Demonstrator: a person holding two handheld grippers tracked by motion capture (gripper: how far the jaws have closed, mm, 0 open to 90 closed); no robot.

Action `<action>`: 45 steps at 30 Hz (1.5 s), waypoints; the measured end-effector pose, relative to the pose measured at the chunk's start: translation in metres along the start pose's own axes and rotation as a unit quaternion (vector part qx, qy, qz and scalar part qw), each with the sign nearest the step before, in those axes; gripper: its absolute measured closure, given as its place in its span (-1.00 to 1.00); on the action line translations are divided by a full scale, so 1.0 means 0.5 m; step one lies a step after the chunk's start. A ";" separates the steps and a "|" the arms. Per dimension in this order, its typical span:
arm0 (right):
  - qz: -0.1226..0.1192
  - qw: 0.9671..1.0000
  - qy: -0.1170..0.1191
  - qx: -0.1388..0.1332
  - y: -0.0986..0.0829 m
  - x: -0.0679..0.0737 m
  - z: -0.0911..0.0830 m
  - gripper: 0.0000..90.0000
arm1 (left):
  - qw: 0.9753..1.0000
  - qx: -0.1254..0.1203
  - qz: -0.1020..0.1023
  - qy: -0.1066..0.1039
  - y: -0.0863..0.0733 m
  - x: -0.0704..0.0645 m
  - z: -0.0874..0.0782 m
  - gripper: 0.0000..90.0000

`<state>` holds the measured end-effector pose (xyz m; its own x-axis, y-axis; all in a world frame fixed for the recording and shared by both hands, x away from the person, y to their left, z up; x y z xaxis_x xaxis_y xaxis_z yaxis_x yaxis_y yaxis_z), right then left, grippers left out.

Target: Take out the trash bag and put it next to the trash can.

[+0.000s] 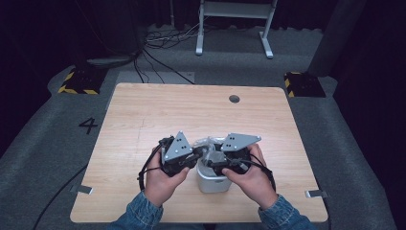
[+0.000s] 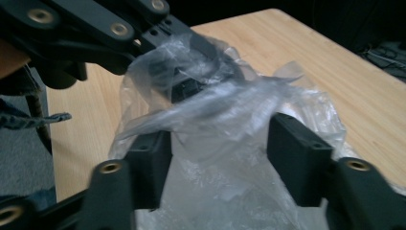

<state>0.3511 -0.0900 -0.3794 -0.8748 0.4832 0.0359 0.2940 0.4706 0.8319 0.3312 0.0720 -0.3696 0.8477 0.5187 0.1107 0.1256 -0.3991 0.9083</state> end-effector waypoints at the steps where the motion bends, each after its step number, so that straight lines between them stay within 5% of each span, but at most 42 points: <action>1: -0.003 1.000 0.002 0.006 -0.001 -0.001 0.002 0.38 | 1.000 0.000 0.002 0.000 0.000 -0.001 0.000 0.95; 5: -0.001 1.000 0.009 0.016 -0.004 -0.005 0.000 0.96 | 1.000 0.002 0.009 0.010 -0.008 -0.001 -0.005 0.89; 10: 0.005 1.000 -0.001 0.001 -0.002 -0.013 -0.012 1.00 | 0.999 0.003 -0.001 0.053 -0.025 0.002 -0.016 0.18; 13: 0.008 1.000 -0.005 -0.011 0.001 -0.015 -0.021 1.00 | 0.998 -0.017 -0.036 0.050 -0.036 0.004 -0.031 -0.08; 18: 0.014 0.999 -0.010 -0.027 0.009 -0.021 -0.037 1.00 | 0.995 -0.006 -0.022 0.092 -0.054 0.003 -0.051 -0.22; 29: 0.013 0.998 -0.017 -0.051 0.040 -0.031 -0.074 1.00 | 0.993 0.016 -0.014 0.112 -0.088 0.019 -0.088 -0.33; 31: 0.014 0.998 -0.014 -0.051 0.044 -0.031 -0.079 1.00 | 0.994 0.012 -0.019 0.107 -0.089 0.020 -0.093 -0.31; 34: 0.015 0.999 0.009 -0.046 0.043 -0.024 -0.075 0.97 | 0.996 0.002 -0.032 0.085 -0.083 0.021 -0.091 0.13; 39: 0.015 0.998 0.045 -0.040 0.045 -0.003 -0.049 0.30 | 0.997 -0.010 -0.041 0.059 -0.059 0.022 -0.079 0.73; 42: 0.004 0.999 0.035 -0.026 0.044 0.001 -0.025 -0.03 | 0.998 -0.018 -0.034 0.057 -0.043 0.018 -0.073 0.83; 45: -0.004 0.999 0.039 -0.009 0.041 0.002 -0.002 -0.03 | 0.998 -0.023 -0.028 0.055 -0.033 0.013 -0.067 0.87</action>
<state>0.3557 -0.0807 -0.3619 -0.9046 0.4200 0.0725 0.2813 0.4605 0.8419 0.3175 0.1075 -0.3703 0.7787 0.6192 0.1012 0.1451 -0.3346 0.9311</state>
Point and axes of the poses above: each handheld gripper's, and its own axes: z roughly forward along the jaws, y roughly out of its top, x roughly to its left, the point moved 3 cm from there along z, roughly forward along the jaws, and after that the axes turned 5 degrees about z, right-handed, at the moved point
